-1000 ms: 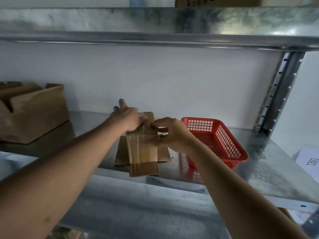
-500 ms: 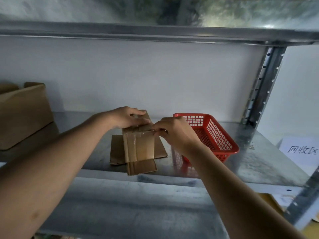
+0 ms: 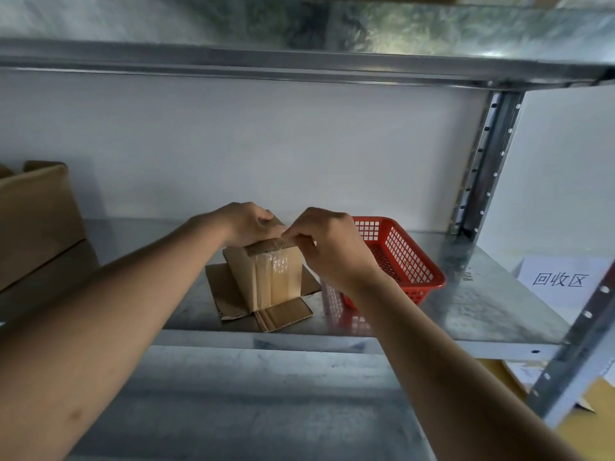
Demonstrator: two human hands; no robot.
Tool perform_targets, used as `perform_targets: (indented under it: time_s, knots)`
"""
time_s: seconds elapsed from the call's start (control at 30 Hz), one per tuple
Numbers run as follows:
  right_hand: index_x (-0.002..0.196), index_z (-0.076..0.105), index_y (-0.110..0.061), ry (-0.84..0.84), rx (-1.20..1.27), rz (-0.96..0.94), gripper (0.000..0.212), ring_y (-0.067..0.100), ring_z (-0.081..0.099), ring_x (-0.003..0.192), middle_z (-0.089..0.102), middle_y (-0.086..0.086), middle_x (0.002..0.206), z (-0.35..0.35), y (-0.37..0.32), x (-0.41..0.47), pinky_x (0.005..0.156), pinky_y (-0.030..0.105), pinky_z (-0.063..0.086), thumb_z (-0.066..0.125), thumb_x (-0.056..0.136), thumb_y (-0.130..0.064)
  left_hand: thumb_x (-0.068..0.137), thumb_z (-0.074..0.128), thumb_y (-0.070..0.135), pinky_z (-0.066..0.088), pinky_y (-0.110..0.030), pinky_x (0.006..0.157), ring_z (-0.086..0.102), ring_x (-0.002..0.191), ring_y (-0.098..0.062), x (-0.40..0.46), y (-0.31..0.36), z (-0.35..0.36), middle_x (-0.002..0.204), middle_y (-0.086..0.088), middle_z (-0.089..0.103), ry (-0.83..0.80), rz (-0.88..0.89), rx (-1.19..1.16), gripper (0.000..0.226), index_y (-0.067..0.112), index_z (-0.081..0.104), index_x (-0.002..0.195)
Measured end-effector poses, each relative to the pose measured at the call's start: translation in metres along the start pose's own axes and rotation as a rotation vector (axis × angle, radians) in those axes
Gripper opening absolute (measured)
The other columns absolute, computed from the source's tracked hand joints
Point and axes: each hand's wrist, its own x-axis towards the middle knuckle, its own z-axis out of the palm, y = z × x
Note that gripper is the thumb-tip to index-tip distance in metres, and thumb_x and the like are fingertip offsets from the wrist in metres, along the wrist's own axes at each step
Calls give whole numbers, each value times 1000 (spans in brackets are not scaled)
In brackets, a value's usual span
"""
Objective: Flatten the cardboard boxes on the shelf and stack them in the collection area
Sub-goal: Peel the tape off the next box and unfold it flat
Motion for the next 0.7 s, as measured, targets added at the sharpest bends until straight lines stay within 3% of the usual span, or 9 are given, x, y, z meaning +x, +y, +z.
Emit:
perform_targets:
  time_s: [0.07, 0.17, 0.23, 0.3, 0.4, 0.47, 0.53, 0.63, 0.7]
  knots:
    - [92, 83, -11, -12, 180, 217, 13, 10, 74, 80, 78, 0, 89, -3, 0, 2, 74, 27, 60, 73, 91, -2, 89, 50, 78, 44, -35, 102, 54, 130, -23, 0, 3, 1, 148, 4, 57, 10, -24, 48, 68, 37, 60, 141]
    - [102, 78, 5, -133, 744, 697, 12, 23, 78, 85, 78, 18, 92, -7, 1, 0, 75, 25, 63, 73, 91, 3, 84, 49, 84, 48, -37, 98, 59, 117, -20, 0, 6, 3, 137, 6, 64, 27, -18, 70, 65, 39, 68, 127]
    - [107, 73, 12, -151, 977, 857, 16, 31, 78, 91, 76, 26, 97, -7, 1, -1, 77, 29, 64, 66, 93, 11, 83, 50, 87, 50, -38, 98, 61, 111, -18, 1, 5, 3, 131, 7, 67, 33, -17, 74, 65, 39, 70, 121]
    - [105, 74, 10, -92, 1055, 912, 14, 31, 78, 89, 77, 25, 96, -3, -1, -2, 77, 30, 64, 65, 94, 12, 83, 51, 87, 50, -37, 95, 59, 107, -18, 1, 5, 3, 130, 7, 67, 39, -28, 73, 66, 39, 69, 125]
    - [94, 79, -1, -31, 952, 890, 10, 27, 78, 78, 78, 18, 84, 7, -1, -2, 75, 33, 65, 72, 90, 5, 84, 50, 86, 51, -35, 89, 60, 102, -15, 2, 4, 5, 125, 8, 68, 36, -26, 68, 61, 40, 70, 120]
    - [89, 83, -17, -46, 662, 789, 11, 21, 75, 72, 78, 4, 75, 11, 2, -1, 73, 30, 64, 78, 87, -7, 83, 52, 86, 47, -29, 76, 58, 93, -8, 1, 5, 5, 114, 11, 68, 39, -26, 45, 50, 45, 71, 105]
    - [86, 84, -26, -71, 398, 668, 9, 11, 67, 62, 74, -1, 68, 12, 2, 1, 60, 27, 53, 78, 86, -18, 83, 53, 86, 46, -29, 73, 57, 90, -6, 0, 7, 4, 107, 11, 67, 36, -37, 38, 50, 44, 71, 102]
    - [77, 80, -11, -131, 264, 577, 17, 17, 60, 58, 70, 10, 67, 11, -2, 4, 54, 36, 44, 68, 87, -16, 85, 49, 84, 53, -38, 85, 63, 96, -18, -2, 11, 3, 106, 2, 71, 34, -79, 97, 63, 30, 73, 105]
    - [64, 71, -7, -168, 272, 584, 23, 11, 46, 52, 57, 9, 56, 8, -7, 7, 51, 32, 36, 64, 83, -18, 80, 44, 84, 51, -37, 80, 64, 94, -23, -4, 18, 0, 100, -2, 70, 36, -127, 148, 66, 24, 69, 92]
